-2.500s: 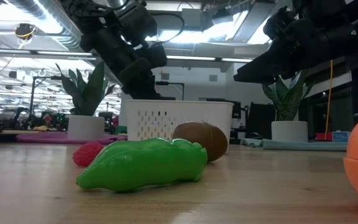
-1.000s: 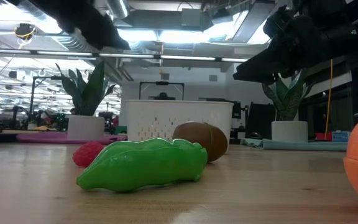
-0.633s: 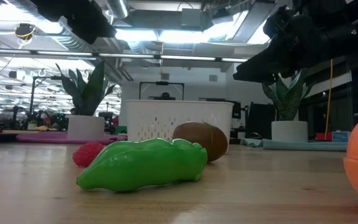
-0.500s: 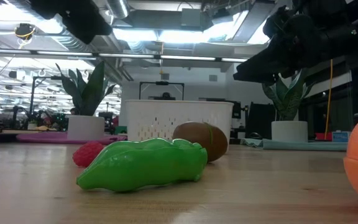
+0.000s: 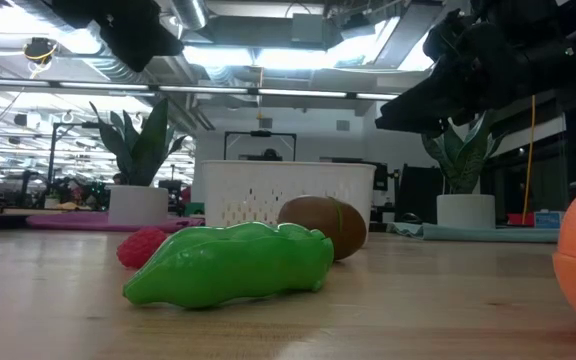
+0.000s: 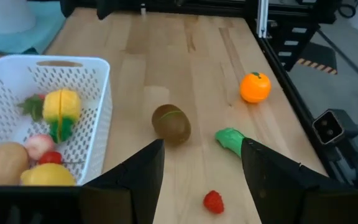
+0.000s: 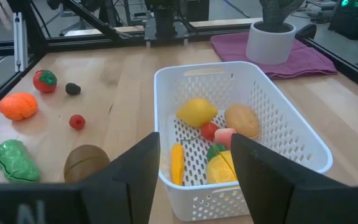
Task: Pick and placing Produce into tupperware
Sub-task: Put the red raspberry into the white bin
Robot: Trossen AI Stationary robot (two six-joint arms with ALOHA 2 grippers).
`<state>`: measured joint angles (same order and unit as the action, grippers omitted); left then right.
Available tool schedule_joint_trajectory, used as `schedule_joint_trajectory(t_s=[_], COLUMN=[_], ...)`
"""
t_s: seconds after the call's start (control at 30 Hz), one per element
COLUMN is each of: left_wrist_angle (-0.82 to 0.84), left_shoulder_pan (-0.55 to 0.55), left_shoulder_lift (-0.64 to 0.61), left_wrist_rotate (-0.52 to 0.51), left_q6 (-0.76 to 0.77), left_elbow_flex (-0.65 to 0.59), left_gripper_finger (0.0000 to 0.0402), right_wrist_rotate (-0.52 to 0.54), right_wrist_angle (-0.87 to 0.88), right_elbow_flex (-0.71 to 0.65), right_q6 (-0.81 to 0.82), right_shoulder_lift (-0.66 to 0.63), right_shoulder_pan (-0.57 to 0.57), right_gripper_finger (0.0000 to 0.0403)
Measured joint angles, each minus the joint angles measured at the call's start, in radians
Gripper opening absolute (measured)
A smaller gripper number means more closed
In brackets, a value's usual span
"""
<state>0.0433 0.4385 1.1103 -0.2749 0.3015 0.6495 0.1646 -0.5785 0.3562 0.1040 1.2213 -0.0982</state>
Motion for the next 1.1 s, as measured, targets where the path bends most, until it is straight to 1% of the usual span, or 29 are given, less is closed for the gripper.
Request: schedule_joint_trajectory(t_s=[0.1, 0.27, 0.5, 0.6, 0.73, 0.8, 0.9, 1.1], left_wrist_angle=[-0.002, -0.035, -0.024, 0.047, 0.246, 0.327, 0.381, 0.397], left_shoulder_pan=[0.003, 0.049, 0.101, 0.120, 0.135, 0.134, 0.130, 0.101], left_shoulder_lift=[0.000, 0.023, 0.095, 0.143, 0.221, 0.265, 0.336, 0.460], left_wrist_rotate=[-0.007, -0.083, -0.125, -0.147, -0.180, -0.180, -0.177, -0.077], left_q6=[0.011, 0.000, 0.011, 0.022, 0.098, 0.141, 0.159, 0.164], left_elbow_flex=[0.000, 0.000, 0.031, 0.083, 0.191, 0.234, 0.285, 0.355], left_gripper_finger=[0.0204, 0.0204, 0.0204, 0.0204, 0.0204, 0.0204, 0.0204, 0.0204], right_wrist_rotate=[0.000, 0.000, 0.000, 0.000, 0.000, 0.000, 0.000, 0.000], right_wrist_angle=[0.000, 0.000, 0.000, 0.000, 0.000, 0.000, 0.000, 0.002], right_elbow_flex=[0.000, 0.000, 0.000, 0.000, 0.000, 0.000, 0.000, 0.000], right_q6=[0.000, 0.000, 0.000, 0.004, 0.023, 0.023, 0.023, 0.023], right_shoulder_lift=[0.000, 0.000, 0.000, 0.000, 0.000, 0.000, 0.000, 0.000], right_shoulder_pan=[0.000, 0.000, 0.000, 0.000, 0.000, 0.000, 0.000, 0.000], right_gripper_finger=[0.0200, 0.0200, 0.0200, 0.0200, 0.0200, 0.0200, 0.0200, 0.0200])
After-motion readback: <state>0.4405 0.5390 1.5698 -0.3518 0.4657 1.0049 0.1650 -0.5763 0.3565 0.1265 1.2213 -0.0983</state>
